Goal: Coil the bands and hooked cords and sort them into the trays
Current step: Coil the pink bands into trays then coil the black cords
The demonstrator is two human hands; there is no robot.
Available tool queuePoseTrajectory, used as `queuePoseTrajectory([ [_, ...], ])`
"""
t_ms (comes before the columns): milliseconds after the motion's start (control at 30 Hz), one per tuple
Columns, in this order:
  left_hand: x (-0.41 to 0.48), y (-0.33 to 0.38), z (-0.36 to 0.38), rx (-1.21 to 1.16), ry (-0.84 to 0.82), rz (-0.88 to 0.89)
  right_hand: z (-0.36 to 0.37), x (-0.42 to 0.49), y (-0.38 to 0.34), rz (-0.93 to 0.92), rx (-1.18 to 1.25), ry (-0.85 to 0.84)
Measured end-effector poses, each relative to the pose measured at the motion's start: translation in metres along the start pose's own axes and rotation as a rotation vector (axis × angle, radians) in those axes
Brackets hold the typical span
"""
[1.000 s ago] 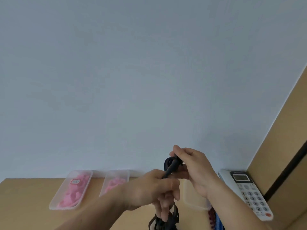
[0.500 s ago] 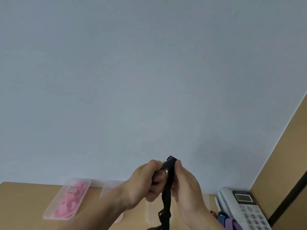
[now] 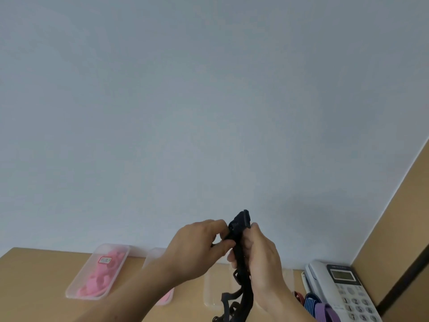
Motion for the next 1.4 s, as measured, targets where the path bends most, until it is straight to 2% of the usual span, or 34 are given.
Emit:
queuePoseTrajectory([
  [133,0.002,0.0,0.011,0.008,-0.013,0.002,-0.003,-0.002,-0.001,-0.043,-0.135,-0.015],
  [233,0.004,0.003,0.018,-0.128,-0.051,-0.028,-0.011,0.0,-0.001,-0.063,-0.191,0.048],
  [333,0.003,-0.003,0.022,-0.536,-0.109,-0.226,-0.023,0.0,-0.002,-0.083,-0.119,0.107],
  [400,-0.001,-0.004,0.03,-0.902,-0.263,-0.406,-0.029,0.001,-0.003,-0.1,-0.054,0.13],
  [467,-0.005,0.003,0.035,-1.199,-0.427,-0.513,-0.031,0.001,-0.003,-0.111,-0.014,0.106],
  [533,-0.005,0.009,0.037,-1.394,-0.492,-0.528,-0.029,0.001,-0.002,-0.119,0.01,0.07],
  [633,-0.003,0.014,0.04,-1.577,-0.46,-0.504,-0.029,0.0,-0.003,-0.105,0.051,0.02],
  [800,-0.001,0.011,0.05,-1.383,-0.284,-0.416,-0.028,0.004,-0.003,-0.028,0.001,0.055],
  [1000,0.002,-0.002,0.043,-0.879,-0.128,-0.373,-0.029,0.005,0.002,0.092,-0.05,0.051],
  [1067,0.005,-0.006,0.035,-0.625,-0.067,-0.322,-0.03,0.005,0.003,0.121,-0.051,0.031],
  [1200,0.008,-0.009,0.028,0.042,-0.029,-0.133,-0.023,0.002,0.006,0.189,-0.055,-0.037],
  [1267,0.008,0.004,0.032,0.348,0.014,0.082,-0.023,0.003,0.008,0.177,-0.044,0.019],
  [1300,0.007,0.011,0.033,0.373,0.065,0.197,-0.024,0.004,0.009,0.158,-0.043,0.061],
  [1333,0.007,0.013,0.036,0.322,0.118,0.235,-0.025,0.005,0.01,0.139,-0.034,0.094],
  [1367,0.007,0.011,0.036,0.147,0.151,0.183,-0.027,0.005,0.01,0.123,-0.014,0.11],
  [1400,0.005,0.004,0.034,-0.079,0.17,0.058,-0.028,0.005,0.009,0.107,0.018,0.111],
])
Point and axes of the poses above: each hand's wrist, its own x-axis towards the middle knuckle, its own z-axis out of the palm, y = z × x, the point moved 5 cm from there along x, towards the middle knuckle, and after that the axes turned 8 degrees about z, right-handed, at the moved point
